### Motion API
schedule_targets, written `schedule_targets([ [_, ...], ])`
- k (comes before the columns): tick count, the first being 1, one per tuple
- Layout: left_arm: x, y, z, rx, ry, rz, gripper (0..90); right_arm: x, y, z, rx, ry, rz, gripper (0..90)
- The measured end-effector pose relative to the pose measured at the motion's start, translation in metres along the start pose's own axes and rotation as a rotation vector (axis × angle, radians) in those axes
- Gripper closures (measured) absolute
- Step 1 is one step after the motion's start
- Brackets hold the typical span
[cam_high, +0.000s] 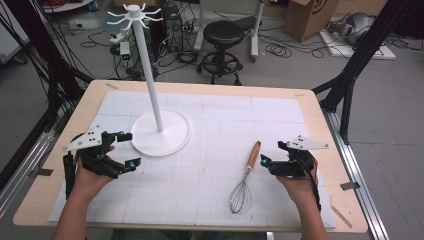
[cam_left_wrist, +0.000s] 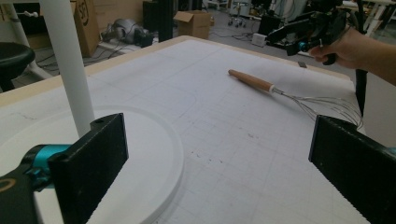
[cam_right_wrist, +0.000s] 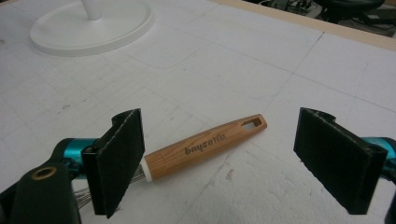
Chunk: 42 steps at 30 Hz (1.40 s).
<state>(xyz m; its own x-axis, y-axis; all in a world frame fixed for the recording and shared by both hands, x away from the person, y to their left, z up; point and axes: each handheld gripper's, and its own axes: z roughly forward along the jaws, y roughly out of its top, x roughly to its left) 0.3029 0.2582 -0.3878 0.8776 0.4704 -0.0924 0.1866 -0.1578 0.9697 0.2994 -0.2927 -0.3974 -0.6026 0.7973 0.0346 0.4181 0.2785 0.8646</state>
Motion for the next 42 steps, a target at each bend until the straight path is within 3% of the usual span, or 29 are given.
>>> schedule_targets([
  [8, -0.002, 0.000, 0.003, 0.025, -0.004, 0.010, 5.3, 0.002, 0.000, 0.004, 0.009, 0.016, 0.024, 15.6],
  [11, -0.005, 0.000, 0.003, 0.031, -0.015, 0.018, 5.3, 0.004, 0.000, 0.004, 0.015, 0.005, 0.011, 16.9],
  [17, -0.005, 0.001, 0.001, 0.029, -0.013, 0.017, 5.3, 0.002, -0.002, 0.006, 0.045, 0.014, 0.039, 37.2],
  [20, -0.005, 0.001, 0.001, 0.030, -0.011, 0.017, 5.3, 0.002, -0.002, 0.010, 0.060, 0.030, 0.066, 38.8],
  [24, -0.004, 0.000, 0.002, 0.037, -0.009, 0.020, 5.3, 0.007, -0.002, 0.018, 0.105, 0.040, 0.041, 38.2],
  [28, -0.005, 0.000, 0.001, 0.036, -0.012, 0.017, 5.3, 0.010, -0.002, 0.025, 0.166, -0.004, 0.020, 40.6],
  [29, -0.005, 0.000, 0.001, 0.033, -0.012, 0.014, 5.3, 0.005, -0.002, 0.031, 0.201, -0.013, 0.007, 52.6],
  [31, -0.004, -0.001, 0.000, 0.036, -0.009, 0.012, 5.2, -0.001, -0.001, 0.034, 0.196, -0.007, 0.032, 61.6],
  [33, -0.004, -0.001, 0.000, 0.037, -0.009, 0.012, 5.2, -0.006, 0.001, 0.036, 0.181, -0.024, 0.026, 72.9],
  [36, -0.004, -0.001, 0.000, 0.034, -0.008, 0.015, 5.3, -0.010, 0.005, 0.043, 0.203, -0.100, -0.003, 84.3],
  [38, -0.004, -0.001, 0.000, 0.037, -0.003, 0.011, 5.3, -0.014, 0.009, 0.049, 0.232, -0.128, -0.011, 89.8],
  [42, -0.003, -0.002, 0.000, 0.039, -0.003, 0.011, 5.3, -0.020, 0.013, 0.066, 0.300, -0.168, -0.031, 90.0],
])
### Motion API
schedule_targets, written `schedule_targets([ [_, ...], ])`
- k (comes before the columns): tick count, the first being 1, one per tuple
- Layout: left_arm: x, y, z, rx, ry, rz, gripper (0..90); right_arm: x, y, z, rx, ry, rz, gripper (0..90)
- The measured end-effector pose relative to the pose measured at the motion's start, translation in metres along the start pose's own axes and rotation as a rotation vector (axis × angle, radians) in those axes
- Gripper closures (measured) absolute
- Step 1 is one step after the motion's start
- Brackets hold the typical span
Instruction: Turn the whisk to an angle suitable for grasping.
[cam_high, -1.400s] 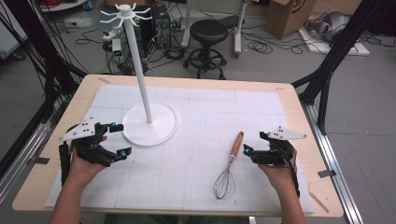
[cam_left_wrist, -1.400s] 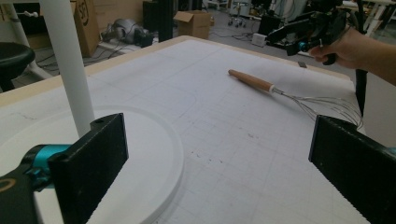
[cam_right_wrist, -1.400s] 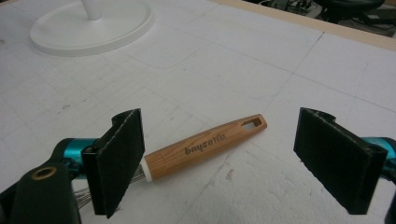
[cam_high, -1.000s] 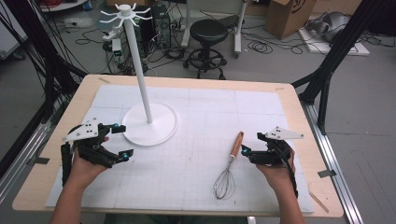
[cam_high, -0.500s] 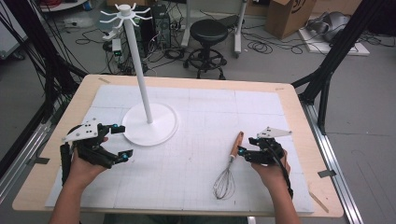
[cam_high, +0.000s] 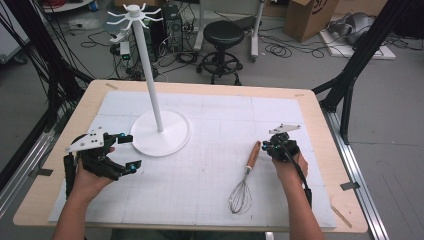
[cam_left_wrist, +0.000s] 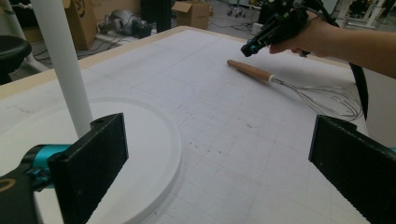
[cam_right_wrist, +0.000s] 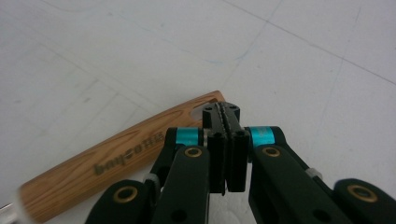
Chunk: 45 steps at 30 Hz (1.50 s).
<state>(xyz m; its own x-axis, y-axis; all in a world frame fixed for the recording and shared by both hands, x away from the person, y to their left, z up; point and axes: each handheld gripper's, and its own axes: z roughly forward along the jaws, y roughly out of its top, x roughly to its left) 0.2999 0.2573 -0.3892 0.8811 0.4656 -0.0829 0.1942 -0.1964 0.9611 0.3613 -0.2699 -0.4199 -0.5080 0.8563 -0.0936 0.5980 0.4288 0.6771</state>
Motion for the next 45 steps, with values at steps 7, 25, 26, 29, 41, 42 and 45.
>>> schedule_targets([
  [7, 0.000, 0.000, -0.001, -0.005, 0.001, 0.002, 5.3, 0.001, 0.007, 0.026, 0.070, -0.007, -0.013, 90.0],
  [25, 0.000, 0.001, -0.002, -0.005, 0.000, 0.000, 5.3, 0.058, 0.044, 0.051, 0.054, 0.138, -0.154, 89.9],
  [26, 0.000, 0.001, -0.002, -0.005, 0.000, 0.001, 5.2, 0.060, 0.044, 0.052, 0.059, 0.131, -0.163, 89.9],
  [29, 0.000, 0.001, -0.001, -0.005, -0.001, 0.000, 5.2, 0.058, 0.044, 0.051, 0.060, 0.127, -0.160, 89.8],
  [41, -0.001, 0.001, -0.001, -0.005, -0.002, 0.001, 5.3, 0.055, 0.046, 0.025, -0.039, 0.154, -0.077, 71.2],
  [42, -0.001, 0.001, -0.001, -0.004, -0.002, 0.001, 5.3, 0.057, 0.046, 0.023, -0.045, 0.154, -0.068, 68.2],
  [45, -0.001, 0.001, -0.001, -0.003, -0.002, 0.001, 5.3, 0.062, 0.047, 0.021, -0.049, 0.139, -0.050, 56.6],
])
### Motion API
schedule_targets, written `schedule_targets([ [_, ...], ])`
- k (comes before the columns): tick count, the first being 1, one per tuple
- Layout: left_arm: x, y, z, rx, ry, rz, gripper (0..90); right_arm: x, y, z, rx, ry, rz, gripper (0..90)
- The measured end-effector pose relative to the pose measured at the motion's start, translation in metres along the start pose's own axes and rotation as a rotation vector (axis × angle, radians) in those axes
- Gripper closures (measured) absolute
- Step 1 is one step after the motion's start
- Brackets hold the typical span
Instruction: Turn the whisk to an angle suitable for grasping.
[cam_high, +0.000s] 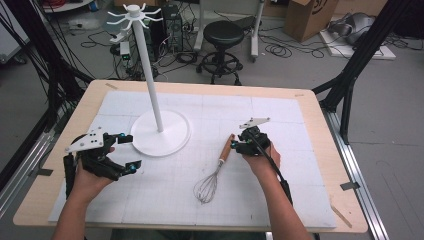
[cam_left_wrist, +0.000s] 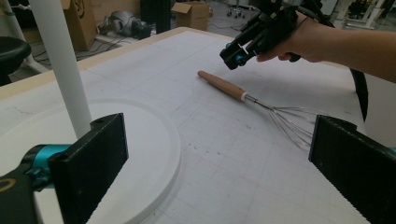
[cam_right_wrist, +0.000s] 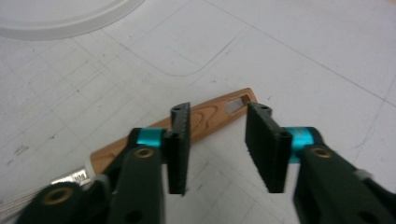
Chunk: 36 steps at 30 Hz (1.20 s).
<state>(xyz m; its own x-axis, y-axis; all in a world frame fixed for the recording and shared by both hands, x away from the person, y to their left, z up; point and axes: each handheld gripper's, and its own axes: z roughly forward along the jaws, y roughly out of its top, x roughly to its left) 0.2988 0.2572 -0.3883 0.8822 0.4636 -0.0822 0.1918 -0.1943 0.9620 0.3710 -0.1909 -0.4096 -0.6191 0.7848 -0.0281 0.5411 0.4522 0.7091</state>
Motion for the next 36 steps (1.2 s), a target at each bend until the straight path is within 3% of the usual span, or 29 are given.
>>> schedule_targets([
  [2, 0.000, 0.000, 0.000, 0.000, 0.000, 0.001, 5.2, 0.002, 0.000, 0.000, -0.002, -0.006, 0.012, 53.4],
  [3, 0.000, 0.000, 0.000, 0.000, 0.000, 0.000, 5.2, 0.005, 0.001, 0.000, 0.002, -0.012, 0.047, 43.4],
  [4, 0.000, 0.000, 0.000, 0.000, -0.001, 0.002, 5.3, 0.007, 0.001, 0.001, 0.002, -0.018, 0.065, 40.1],
  [7, 0.001, 0.000, 0.000, -0.001, -0.001, 0.001, 5.3, 0.010, 0.002, 0.003, 0.012, -0.025, 0.082, 35.1],
  [10, 0.001, 0.000, 0.000, 0.001, -0.001, 0.001, 5.2, 0.023, 0.001, 0.013, 0.060, -0.020, 0.123, 25.1],
  [13, 0.000, 0.000, 0.000, 0.001, -0.002, -0.002, 5.2, 0.033, -0.002, 0.030, 0.156, 0.036, 0.166, 20.3],
  [15, 0.000, 0.000, 0.000, 0.002, -0.002, -0.002, 5.3, 0.036, -0.003, 0.034, 0.176, 0.027, 0.168, 19.7],
  [16, 0.000, 0.000, 0.000, 0.001, -0.001, 0.000, 5.3, 0.046, 0.000, 0.036, 0.208, -0.040, 0.100, 21.6],
  [17, 0.000, 0.000, 0.000, 0.000, -0.001, 0.001, 5.3, 0.047, 0.001, 0.036, 0.206, -0.042, 0.089, 24.8],
  [18, 0.000, 0.000, 0.000, 0.000, -0.002, 0.001, 5.3, 0.048, 0.002, 0.035, 0.209, -0.030, 0.081, 30.9],
  [19, 0.000, 0.000, 0.000, 0.000, -0.002, 0.001, 5.3, 0.048, 0.002, 0.035, 0.209, -0.030, 0.081, 30.9],
  [20, 0.000, 0.000, 0.000, 0.001, -0.002, 0.001, 5.2, 0.047, 0.003, 0.032, 0.215, -0.003, 0.055, 42.9],
  [23, 0.000, 0.000, 0.000, 0.003, -0.003, 0.001, 5.2, 0.046, 0.003, 0.029, 0.222, 0.022, 0.018, 53.9],
  [33, 0.001, -0.001, -0.001, 0.004, 0.001, 0.000, 5.3, 0.042, 0.006, 0.025, 0.275, 0.060, -0.068, 65.4],
  [36, 0.000, -0.001, -0.001, 0.005, 0.001, -0.001, 5.3, 0.040, 0.006, 0.024, 0.283, 0.079, -0.065, 64.8],
])
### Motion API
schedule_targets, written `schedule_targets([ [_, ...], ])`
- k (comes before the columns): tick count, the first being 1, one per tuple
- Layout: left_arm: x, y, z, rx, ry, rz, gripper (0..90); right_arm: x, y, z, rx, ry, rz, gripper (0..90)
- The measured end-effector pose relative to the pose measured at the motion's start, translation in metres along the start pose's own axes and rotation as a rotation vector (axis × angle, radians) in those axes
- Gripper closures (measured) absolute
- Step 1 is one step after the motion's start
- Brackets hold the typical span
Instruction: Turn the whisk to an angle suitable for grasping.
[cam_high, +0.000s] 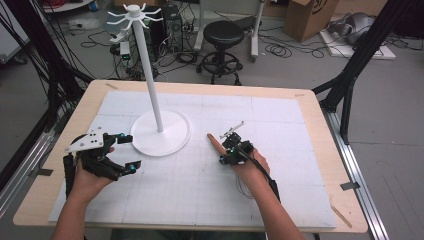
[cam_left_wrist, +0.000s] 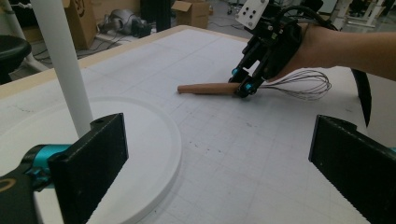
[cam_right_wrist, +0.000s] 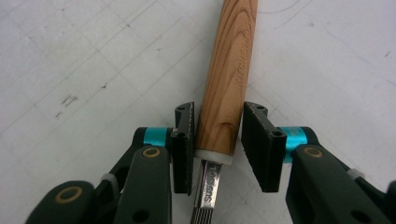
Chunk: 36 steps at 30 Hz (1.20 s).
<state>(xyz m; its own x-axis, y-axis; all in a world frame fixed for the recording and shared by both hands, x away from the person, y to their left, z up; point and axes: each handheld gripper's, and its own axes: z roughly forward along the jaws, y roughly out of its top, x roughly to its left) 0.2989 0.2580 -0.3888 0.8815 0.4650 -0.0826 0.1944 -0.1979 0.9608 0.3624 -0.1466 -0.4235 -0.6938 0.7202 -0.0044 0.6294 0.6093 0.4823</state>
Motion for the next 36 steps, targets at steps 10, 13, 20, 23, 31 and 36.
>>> schedule_targets([
  [10, 0.000, 0.000, 0.000, -0.001, 0.000, 0.002, 5.3, -0.013, 0.002, -0.015, -0.091, 0.075, 0.081, 50.2],
  [13, 0.000, 0.000, 0.000, -0.001, 0.000, 0.002, 5.3, -0.015, 0.005, -0.017, -0.107, 0.077, 0.098, 47.1],
  [20, 0.000, 0.000, 0.000, 0.001, 0.002, 0.002, 5.3, -0.005, 0.010, 0.006, 0.024, 0.056, 0.063, 56.6],
  [23, 0.001, 0.000, -0.001, 0.002, 0.003, 0.005, 5.2, 0.004, 0.012, 0.005, 0.041, -0.004, 0.031, 65.9],
  [31, 0.000, 0.001, -0.003, -0.004, 0.006, 0.005, 5.2, 0.008, 0.014, 0.001, 0.081, -0.034, -0.083, 71.0],
  [36, 0.001, 0.001, -0.004, -0.007, 0.007, 0.005, 5.2, 0.006, 0.015, -0.012, -0.023, -0.028, -0.090, 71.0],
])
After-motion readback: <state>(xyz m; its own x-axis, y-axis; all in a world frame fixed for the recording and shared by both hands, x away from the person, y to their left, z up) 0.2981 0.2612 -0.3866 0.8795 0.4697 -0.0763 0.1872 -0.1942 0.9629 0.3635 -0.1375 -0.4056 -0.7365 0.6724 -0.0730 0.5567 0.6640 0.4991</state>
